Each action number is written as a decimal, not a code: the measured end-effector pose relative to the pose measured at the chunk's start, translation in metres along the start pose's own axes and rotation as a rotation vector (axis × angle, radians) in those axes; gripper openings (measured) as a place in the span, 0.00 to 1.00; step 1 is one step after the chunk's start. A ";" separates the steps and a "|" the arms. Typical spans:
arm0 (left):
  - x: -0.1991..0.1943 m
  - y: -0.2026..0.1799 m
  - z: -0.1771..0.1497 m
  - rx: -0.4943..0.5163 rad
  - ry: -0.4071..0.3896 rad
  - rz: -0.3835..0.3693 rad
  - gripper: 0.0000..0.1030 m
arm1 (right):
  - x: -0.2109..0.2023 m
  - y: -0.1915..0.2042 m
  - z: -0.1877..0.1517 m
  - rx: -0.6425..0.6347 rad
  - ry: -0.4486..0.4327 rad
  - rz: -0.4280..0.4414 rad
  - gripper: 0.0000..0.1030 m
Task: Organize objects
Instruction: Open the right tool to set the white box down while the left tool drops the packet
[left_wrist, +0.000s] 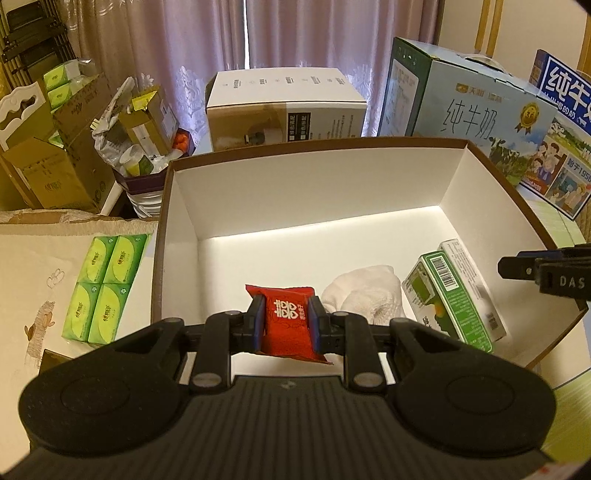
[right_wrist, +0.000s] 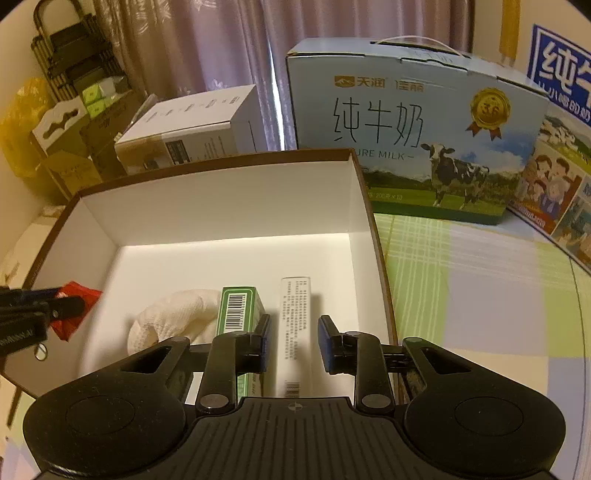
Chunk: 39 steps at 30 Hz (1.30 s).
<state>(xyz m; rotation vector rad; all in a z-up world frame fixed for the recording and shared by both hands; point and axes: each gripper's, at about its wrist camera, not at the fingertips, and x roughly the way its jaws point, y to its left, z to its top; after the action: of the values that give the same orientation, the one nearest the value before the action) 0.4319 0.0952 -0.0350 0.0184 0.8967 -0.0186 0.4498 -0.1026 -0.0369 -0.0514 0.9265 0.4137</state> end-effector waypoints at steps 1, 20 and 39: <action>0.000 0.000 0.000 0.000 0.001 -0.001 0.19 | -0.001 -0.001 0.000 0.002 -0.002 -0.002 0.24; -0.009 -0.003 0.004 0.014 -0.031 -0.010 0.60 | -0.028 0.001 -0.006 -0.015 -0.055 0.023 0.50; -0.066 0.001 -0.001 -0.001 -0.081 -0.023 0.78 | -0.076 0.006 -0.023 -0.010 -0.130 0.081 0.59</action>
<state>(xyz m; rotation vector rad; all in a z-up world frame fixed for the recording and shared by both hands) 0.3898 0.0969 0.0163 0.0064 0.8157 -0.0406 0.3901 -0.1264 0.0095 0.0039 0.8001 0.4912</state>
